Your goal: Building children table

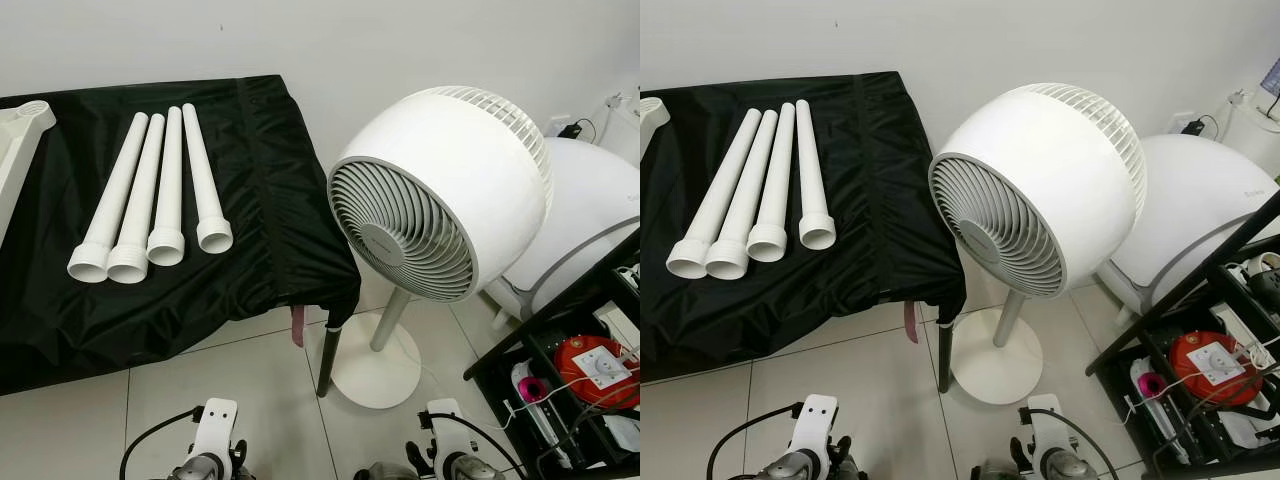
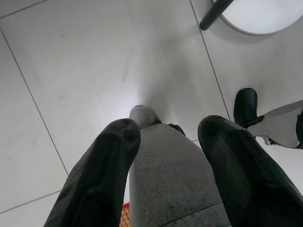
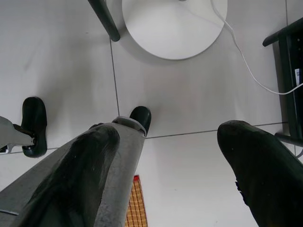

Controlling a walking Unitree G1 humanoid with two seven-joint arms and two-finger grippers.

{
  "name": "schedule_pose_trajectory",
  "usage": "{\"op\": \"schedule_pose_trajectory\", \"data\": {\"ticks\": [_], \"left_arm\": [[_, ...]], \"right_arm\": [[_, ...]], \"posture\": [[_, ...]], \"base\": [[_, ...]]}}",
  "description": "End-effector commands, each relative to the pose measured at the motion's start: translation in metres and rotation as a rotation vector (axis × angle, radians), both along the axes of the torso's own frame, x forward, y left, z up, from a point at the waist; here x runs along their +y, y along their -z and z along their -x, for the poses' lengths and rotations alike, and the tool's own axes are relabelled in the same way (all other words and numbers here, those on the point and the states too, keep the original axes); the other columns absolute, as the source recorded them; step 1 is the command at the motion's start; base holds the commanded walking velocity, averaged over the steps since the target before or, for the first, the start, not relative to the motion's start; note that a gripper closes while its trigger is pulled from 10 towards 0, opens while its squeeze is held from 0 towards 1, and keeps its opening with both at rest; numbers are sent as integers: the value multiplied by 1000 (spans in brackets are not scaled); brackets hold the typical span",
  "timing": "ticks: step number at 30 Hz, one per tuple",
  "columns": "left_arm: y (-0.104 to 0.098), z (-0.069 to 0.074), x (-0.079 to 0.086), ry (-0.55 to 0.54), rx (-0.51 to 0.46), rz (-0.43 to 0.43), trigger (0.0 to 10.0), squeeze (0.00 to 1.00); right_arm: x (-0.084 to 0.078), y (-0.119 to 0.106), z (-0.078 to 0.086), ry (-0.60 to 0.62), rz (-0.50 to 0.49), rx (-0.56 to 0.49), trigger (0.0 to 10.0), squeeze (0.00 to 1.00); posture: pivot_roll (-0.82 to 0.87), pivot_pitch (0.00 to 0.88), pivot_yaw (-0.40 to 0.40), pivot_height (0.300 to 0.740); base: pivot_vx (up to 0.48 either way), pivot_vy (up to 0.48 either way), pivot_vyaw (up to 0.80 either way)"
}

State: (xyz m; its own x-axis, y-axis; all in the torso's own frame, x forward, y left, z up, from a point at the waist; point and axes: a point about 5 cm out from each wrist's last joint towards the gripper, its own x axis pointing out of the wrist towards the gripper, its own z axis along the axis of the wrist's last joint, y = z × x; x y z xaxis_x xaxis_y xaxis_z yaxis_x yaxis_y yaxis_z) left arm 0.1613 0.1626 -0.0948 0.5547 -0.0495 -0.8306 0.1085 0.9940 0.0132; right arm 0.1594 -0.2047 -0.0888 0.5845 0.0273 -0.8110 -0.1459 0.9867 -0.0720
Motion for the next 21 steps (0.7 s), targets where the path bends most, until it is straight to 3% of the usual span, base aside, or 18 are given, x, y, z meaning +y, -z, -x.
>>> {"op": "schedule_pose_trajectory", "data": {"ticks": [1,21], "left_arm": [[4,10,1,3,51,32,10000,0],[2,3,-6,-3,27,52,10000,0]], "right_arm": [[-2,1,4,2,-2,15,10000,0],[2,3,6,13,-8,20,10000,0]], "posture": [[11,0,2,740],[18,0,-10,740]], "base": [[0,300,0],[0,345,0]]}}
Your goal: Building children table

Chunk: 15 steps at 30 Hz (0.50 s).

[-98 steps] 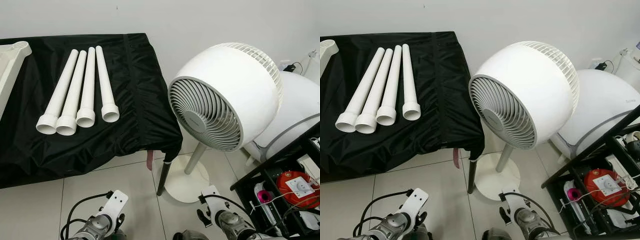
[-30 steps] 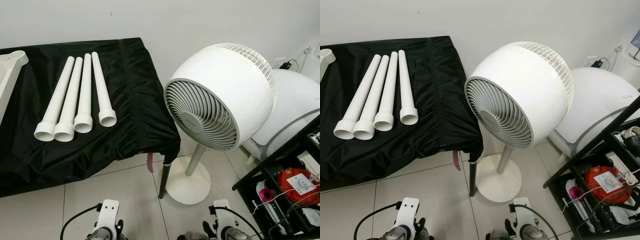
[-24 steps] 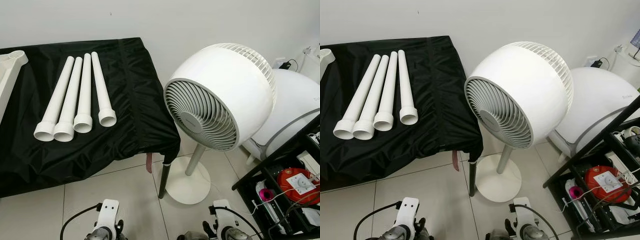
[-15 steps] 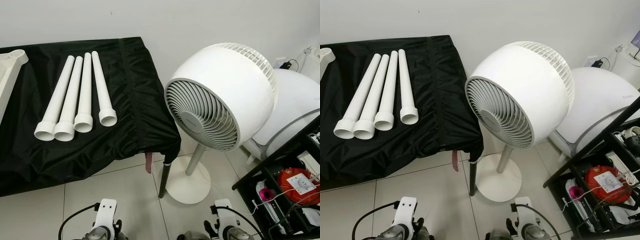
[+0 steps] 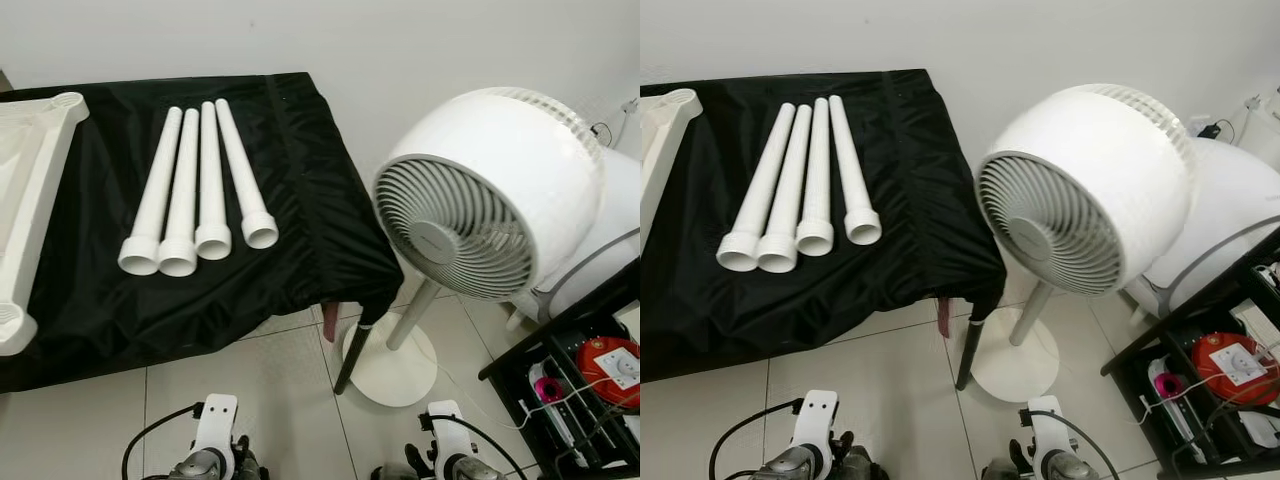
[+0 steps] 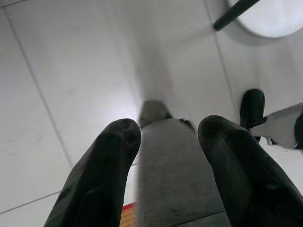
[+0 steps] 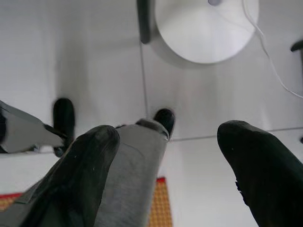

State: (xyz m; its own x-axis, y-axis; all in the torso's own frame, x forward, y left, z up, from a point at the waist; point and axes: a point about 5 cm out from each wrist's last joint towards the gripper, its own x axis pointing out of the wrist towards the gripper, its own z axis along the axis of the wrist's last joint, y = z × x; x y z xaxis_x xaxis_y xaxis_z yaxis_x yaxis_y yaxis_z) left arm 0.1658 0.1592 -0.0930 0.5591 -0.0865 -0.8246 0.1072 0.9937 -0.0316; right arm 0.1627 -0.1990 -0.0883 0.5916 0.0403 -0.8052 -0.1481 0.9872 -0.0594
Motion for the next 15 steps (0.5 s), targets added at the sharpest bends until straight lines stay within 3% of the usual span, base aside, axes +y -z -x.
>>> {"op": "schedule_pose_trajectory", "data": {"ticks": [1,15], "left_arm": [[4,8,-2,-1,32,6,10000,0],[5,12,-3,-18,26,14,10000,0]], "right_arm": [[-4,3,9,16,6,29,10000,0],[-3,3,10,22,-6,22,10000,0]], "posture": [[18,0,-10,740],[29,0,-9,740]], "base": [[0,405,0],[0,404,0]]}}
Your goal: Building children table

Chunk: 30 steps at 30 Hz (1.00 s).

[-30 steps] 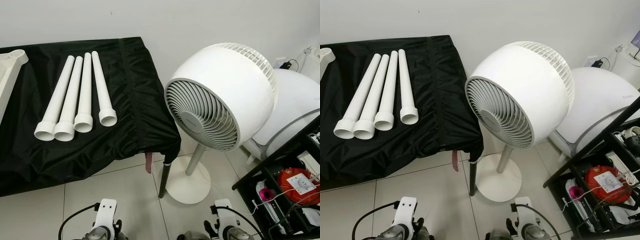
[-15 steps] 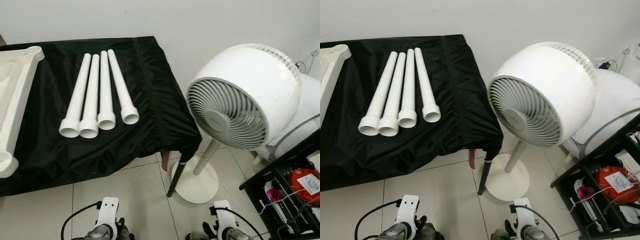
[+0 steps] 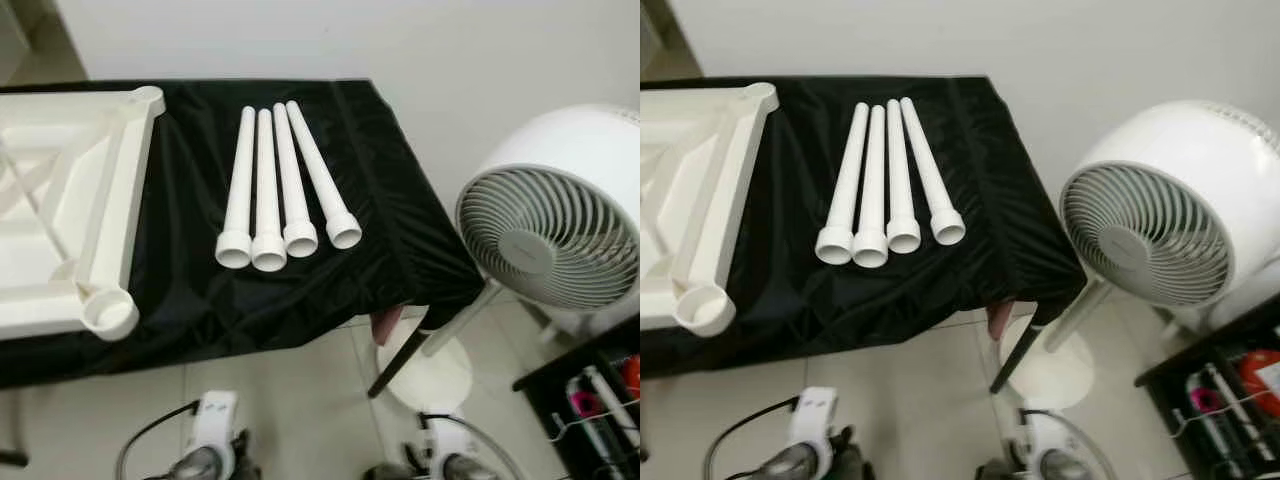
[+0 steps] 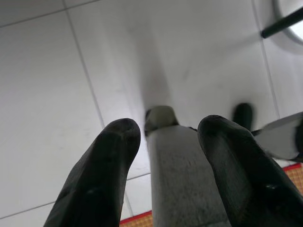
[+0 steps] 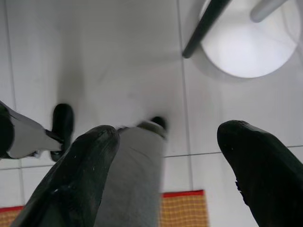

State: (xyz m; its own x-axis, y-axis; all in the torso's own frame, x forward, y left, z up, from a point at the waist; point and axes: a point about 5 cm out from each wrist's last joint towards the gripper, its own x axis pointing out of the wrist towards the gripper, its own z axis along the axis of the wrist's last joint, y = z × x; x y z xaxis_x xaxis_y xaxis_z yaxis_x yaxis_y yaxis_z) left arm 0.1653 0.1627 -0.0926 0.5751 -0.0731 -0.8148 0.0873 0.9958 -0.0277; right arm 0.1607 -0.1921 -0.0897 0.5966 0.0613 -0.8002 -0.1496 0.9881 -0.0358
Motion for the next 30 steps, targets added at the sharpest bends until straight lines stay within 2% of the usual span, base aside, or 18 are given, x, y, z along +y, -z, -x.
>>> {"op": "schedule_pose_trajectory", "data": {"ticks": [1,11,15,30], "left_arm": [[5,11,-6,2,43,18,10000,0],[3,6,-7,-4,24,24,10000,0],[2,2,-7,2,12,17,10000,0],[1,0,-7,19,3,-7,10000,0]], "right_arm": [[-10,2,7,23,18,28,10000,0],[-6,0,1,-9,32,23,10000,0],[-7,0,0,-7,33,22,10000,0],[-1,0,-1,-9,34,20,10000,0]], "posture": [[29,0,-9,740],[35,0,-10,740],[36,0,-12,740],[48,0,-15,740]], "base": [[0,401,0],[0,401,758],[0,0,800],[0,0,0]]}}
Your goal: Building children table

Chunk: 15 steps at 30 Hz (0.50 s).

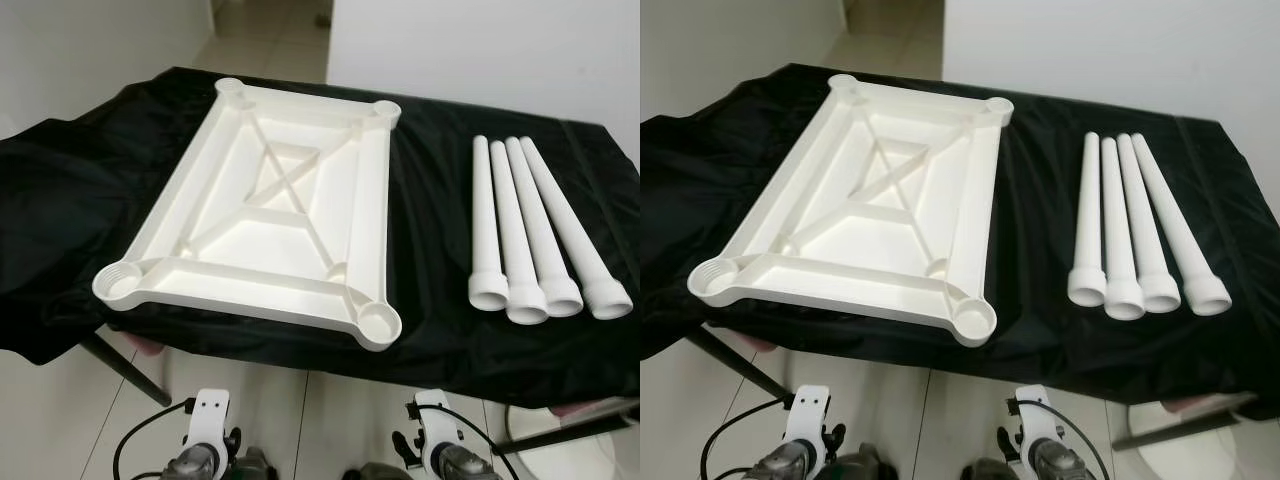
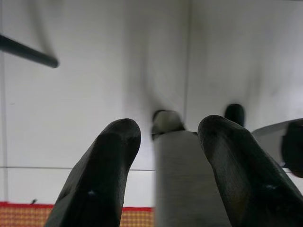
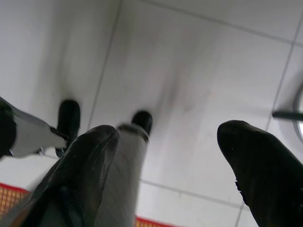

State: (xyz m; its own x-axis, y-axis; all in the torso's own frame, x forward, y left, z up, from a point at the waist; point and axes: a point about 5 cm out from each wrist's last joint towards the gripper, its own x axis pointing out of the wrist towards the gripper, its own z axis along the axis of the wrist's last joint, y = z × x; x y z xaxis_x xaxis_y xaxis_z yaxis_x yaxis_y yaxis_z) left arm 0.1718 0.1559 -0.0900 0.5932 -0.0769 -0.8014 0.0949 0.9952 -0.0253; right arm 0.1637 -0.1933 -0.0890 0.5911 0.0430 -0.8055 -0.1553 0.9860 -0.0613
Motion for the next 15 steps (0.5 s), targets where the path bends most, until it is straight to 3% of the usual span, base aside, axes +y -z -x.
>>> {"op": "schedule_pose_trajectory", "data": {"ticks": [1,15], "left_arm": [[3,7,0,14,27,-10,10000,0],[5,13,4,64,35,-15,10000,0]], "right_arm": [[1,1,1,-4,6,13,10000,0],[4,0,-1,-10,-4,7,10000,0]], "posture": [[48,0,-14,740],[61,0,-6,740]], "base": [[0,0,0],[0,0,0]]}}
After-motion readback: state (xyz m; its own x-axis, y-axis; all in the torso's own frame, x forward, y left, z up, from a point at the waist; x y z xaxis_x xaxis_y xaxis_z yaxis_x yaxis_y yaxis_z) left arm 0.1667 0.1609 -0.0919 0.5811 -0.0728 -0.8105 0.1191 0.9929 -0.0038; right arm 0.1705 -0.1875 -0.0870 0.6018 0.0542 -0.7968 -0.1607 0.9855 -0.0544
